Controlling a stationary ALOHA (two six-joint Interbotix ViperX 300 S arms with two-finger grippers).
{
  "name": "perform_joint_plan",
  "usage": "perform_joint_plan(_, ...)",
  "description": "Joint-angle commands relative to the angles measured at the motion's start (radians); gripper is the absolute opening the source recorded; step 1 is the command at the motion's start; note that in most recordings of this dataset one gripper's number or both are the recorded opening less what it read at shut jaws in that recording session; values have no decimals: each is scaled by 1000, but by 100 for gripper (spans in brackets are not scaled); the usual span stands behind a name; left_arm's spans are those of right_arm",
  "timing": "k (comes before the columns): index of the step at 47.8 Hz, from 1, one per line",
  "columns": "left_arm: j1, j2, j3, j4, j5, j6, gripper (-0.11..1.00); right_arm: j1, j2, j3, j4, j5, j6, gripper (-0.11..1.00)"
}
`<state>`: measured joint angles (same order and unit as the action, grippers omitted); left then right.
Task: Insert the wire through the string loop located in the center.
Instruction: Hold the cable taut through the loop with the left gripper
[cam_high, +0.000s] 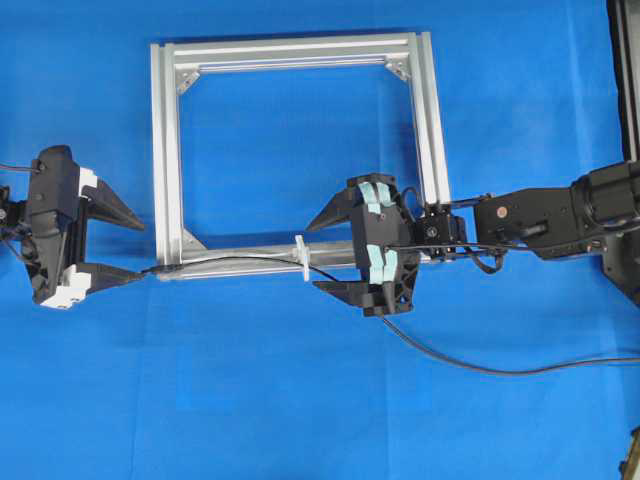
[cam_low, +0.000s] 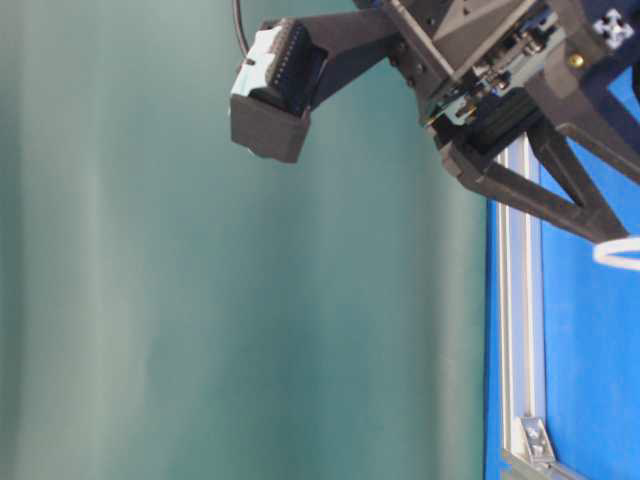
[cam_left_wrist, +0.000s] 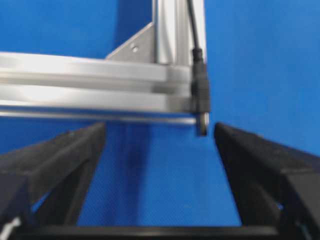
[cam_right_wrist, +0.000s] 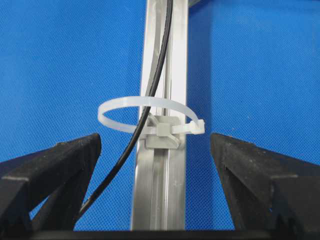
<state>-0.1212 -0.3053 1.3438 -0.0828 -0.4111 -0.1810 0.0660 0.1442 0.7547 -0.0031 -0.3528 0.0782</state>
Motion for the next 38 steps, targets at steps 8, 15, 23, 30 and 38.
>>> perform_joint_plan(8, 6, -11, -5, -2, 5, 2, 90, 3, -34, -11, -2, -5, 2, 96)
perform_joint_plan(15, 6, -20, -12, -2, 6, 2, 90, 2, -44, -9, 0, 5, 3, 96)
perform_joint_plan(23, 6, -52, -38, 2, 17, 5, 90, 3, -104, -6, -2, 52, 2, 96)
perform_joint_plan(30, 6, -91, -63, 3, 52, 26, 90, 2, -158, -3, -2, 89, 0, 96)
perform_joint_plan(38, 8, -126, -86, 5, 75, 48, 89, 2, -221, 0, -2, 135, -2, 96)
